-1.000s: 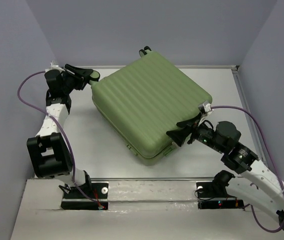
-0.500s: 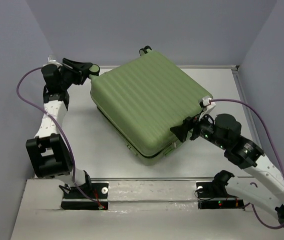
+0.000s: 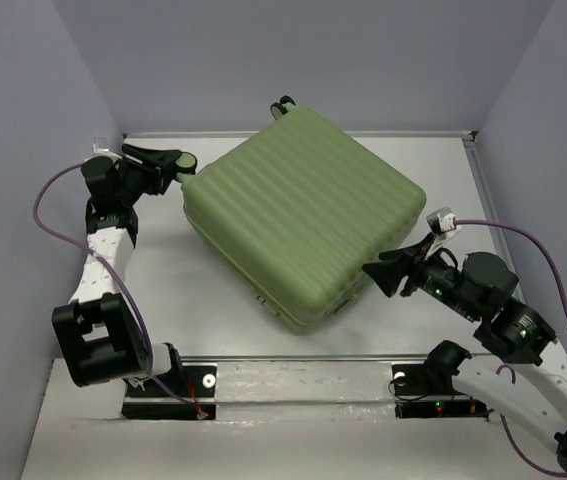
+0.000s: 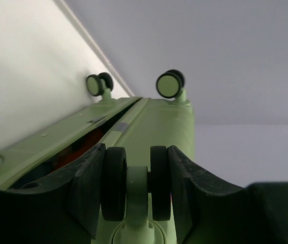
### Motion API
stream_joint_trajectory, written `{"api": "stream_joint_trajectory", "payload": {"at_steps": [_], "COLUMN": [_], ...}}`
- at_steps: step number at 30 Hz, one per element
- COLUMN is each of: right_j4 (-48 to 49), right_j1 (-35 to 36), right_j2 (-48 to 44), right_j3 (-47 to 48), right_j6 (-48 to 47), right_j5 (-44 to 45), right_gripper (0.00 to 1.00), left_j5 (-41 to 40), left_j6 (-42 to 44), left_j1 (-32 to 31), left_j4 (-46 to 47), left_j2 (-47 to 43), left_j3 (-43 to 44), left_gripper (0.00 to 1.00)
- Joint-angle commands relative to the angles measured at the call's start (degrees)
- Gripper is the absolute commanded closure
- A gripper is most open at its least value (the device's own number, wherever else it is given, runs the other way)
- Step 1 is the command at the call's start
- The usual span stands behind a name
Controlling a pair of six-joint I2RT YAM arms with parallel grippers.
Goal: Pack the luggage
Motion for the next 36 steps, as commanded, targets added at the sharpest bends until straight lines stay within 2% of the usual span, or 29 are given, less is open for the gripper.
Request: {"api": "stream_joint_trajectory", "payload": {"at_steps": [1, 2, 3, 4, 8, 11, 16, 18, 19, 20, 22, 23, 26, 29, 34, 36], "right_j4": [-3.2, -3.6, -4.3, -4.4, -2.9, -0.6, 5.6, 9.6, 11.3, 12.9, 16.1, 16.6, 18.8, 20.3, 23.4, 22.7], "right_j1": [0.4, 0.4, 0.4, 0.4, 0.4, 0.4, 0.4, 0.4, 0.4, 0.4, 0.4, 0.4, 0.4, 0.4, 0.4, 0.4], "right_j2": [-2.0, -2.0, -2.0, -1.8, 1.1, 2.3, 4.3, 5.8, 6.1, 7.2, 8.6, 9.3, 11.4, 13.8, 16.9, 15.7], "right_j3": [-1.8, -2.1, -2.4, -2.7, -6.7, -9.0, -12.9, -14.1, -14.3, -14.6, -14.4, -14.1, -13.6, -12.3, -9.7, -10.5], "right_j6": [2.4, 2.5, 2.7, 2.9, 4.6, 5.1, 5.4, 5.0, 4.9, 4.2, 3.7, 3.2, 1.4, -1.1, -4.2, -3.6], "right_j5": [-1.7, -1.7, -0.6, -0.3, -2.6, -4.0, -6.4, -6.9, -7.0, -7.1, -6.3, -5.9, -3.3, 0.1, 0.0, -1.7], "right_gripper": [0.53, 0.56, 0.65, 0.67, 0.68, 0.73, 0.73, 0.73, 0.73, 0.73, 0.73, 0.73, 0.75, 0.77, 0.75, 0.69], "left_j5": [6.3, 6.2, 5.8, 5.6, 3.9, 3.9, 3.0, 2.6, 2.3, 1.2, -1.4, -2.9, -9.3, -16.0, -16.2, -15.3], "left_j6": [-0.9, -0.5, -0.3, 0.1, 2.1, 2.3, 2.6, 3.5, 4.0, 5.6, 7.5, 8.4, 13.1, 17.9, 20.4, 23.2], "left_j1": [-0.7, -0.6, -0.3, -0.3, 0.2, 0.4, 0.4, 0.4, 0.5, 0.7, 2.1, 2.9, 5.6, 4.8, -2.2, -6.5], "left_j4": [9.5, 9.6, 9.9, 9.9, 10.0, 10.0, 10.0, 10.0, 10.0, 9.6, 6.7, 5.8, 0.2, -4.2, -7.6, -10.5], "left_j2": [0.1, 0.1, 1.0, 1.4, 3.9, 6.9, 10.8, 10.8, 10.5, 10.1, 8.2, 6.9, -0.3, -10.5, -31.3, -40.5], "left_j3": [-3.5, -3.8, -4.2, -4.5, -3.8, -1.5, 1.0, 0.3, -0.2, -1.0, -1.4, -1.7, -1.2, -1.2, -13.7, -20.8], "left_gripper": [0.94, 0.94, 0.94, 0.94, 0.94, 0.94, 0.94, 0.90, 0.83, 0.57, 0.24, 0.01, 0.01, 0.01, 0.02, 0.10]}}
